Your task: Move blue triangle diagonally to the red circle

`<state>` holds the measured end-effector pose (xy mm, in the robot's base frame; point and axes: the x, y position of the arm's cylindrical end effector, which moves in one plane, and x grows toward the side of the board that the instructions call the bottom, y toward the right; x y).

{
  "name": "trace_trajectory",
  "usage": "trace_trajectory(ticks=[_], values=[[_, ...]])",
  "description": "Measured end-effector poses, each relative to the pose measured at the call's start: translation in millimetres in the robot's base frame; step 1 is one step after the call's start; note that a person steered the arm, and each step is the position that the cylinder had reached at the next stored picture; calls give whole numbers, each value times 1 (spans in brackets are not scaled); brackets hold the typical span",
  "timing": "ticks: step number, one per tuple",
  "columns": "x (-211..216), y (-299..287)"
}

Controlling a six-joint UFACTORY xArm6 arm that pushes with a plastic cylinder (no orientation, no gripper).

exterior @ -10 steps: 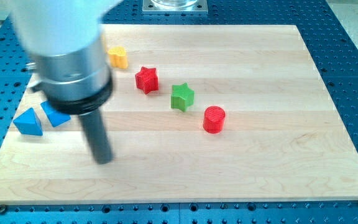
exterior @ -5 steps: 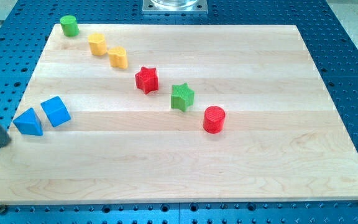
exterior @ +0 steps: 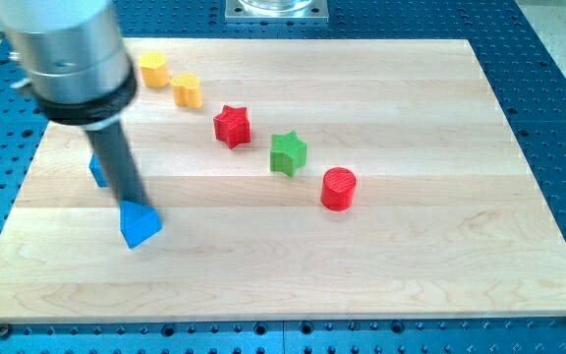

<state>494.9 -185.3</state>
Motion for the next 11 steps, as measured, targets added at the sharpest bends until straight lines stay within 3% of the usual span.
trace_trajectory(ticks=[1, 2, 5, 7, 9, 11], values=[[7, -43], [32, -34], [38, 148], [47, 197], [69, 187], [75, 225]])
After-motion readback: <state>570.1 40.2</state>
